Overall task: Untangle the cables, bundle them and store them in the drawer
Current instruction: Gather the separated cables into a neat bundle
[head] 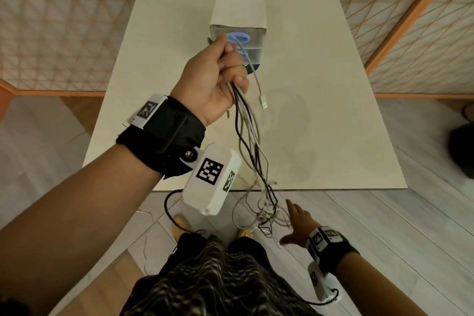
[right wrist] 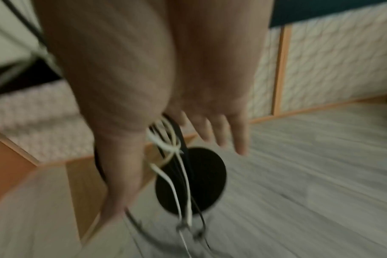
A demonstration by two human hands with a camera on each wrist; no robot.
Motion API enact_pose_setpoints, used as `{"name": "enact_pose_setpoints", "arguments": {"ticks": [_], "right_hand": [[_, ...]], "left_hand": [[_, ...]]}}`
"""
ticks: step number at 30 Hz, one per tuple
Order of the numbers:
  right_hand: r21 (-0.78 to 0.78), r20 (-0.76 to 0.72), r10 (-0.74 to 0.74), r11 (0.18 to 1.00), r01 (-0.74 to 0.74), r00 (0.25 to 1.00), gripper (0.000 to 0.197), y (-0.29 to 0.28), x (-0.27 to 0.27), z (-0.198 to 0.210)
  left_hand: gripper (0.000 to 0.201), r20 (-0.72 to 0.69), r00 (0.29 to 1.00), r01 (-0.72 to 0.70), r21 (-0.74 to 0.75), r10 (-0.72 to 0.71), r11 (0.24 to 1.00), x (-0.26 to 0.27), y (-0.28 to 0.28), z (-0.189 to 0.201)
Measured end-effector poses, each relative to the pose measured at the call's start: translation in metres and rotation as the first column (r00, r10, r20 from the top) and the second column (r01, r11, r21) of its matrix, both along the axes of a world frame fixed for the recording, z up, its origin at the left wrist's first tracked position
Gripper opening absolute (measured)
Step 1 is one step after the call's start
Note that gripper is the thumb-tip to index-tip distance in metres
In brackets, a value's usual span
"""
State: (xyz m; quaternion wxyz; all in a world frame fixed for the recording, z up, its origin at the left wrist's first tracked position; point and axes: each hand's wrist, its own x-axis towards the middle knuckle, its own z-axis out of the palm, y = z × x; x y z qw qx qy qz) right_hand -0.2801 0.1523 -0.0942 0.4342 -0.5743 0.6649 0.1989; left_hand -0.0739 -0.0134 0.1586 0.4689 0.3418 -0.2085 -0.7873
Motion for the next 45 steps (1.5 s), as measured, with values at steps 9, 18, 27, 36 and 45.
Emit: {"name": "enact_pose_setpoints", "arguments": {"ticks": [9,18,27,36,45], "right_hand": [[-0.438,0.742,0.021,0.772,0.461,0.67,0.055,-0.068,0.048,0.164],[-0.338,0.864,0.055,0.8,0.495,0.501,0.014,-0.044,0.082,0.134],[-0.247,0.621,-0.097,0.918,0.311,0.778,0.01,-0.023,0.053,0.072],[-0.14,0.754,-0.233,0.857,0.496,0.615,0.017,-0.025,0.035,0.088],[-0.17,0.809,-0.212,0.808,0.563,0.549,0.024,-0.056,0.036,0.142]], "left_hand": [[0.039,0.12,0.974,0.184,0.056,-0.189,0.981,-0.02,0.021,-0.02],[0.039,0.08,0.987,0.138,0.035,-0.14,0.99,-0.008,0.015,-0.008],[0.039,0.184,0.982,-0.042,0.016,0.038,0.999,0.013,-0.004,-0.031],[0.094,0.476,0.857,0.057,0.29,-0.195,0.955,0.054,-0.005,-0.115],[0.126,0.265,0.635,0.606,0.411,-0.725,0.681,0.044,0.062,-0.117]]}}
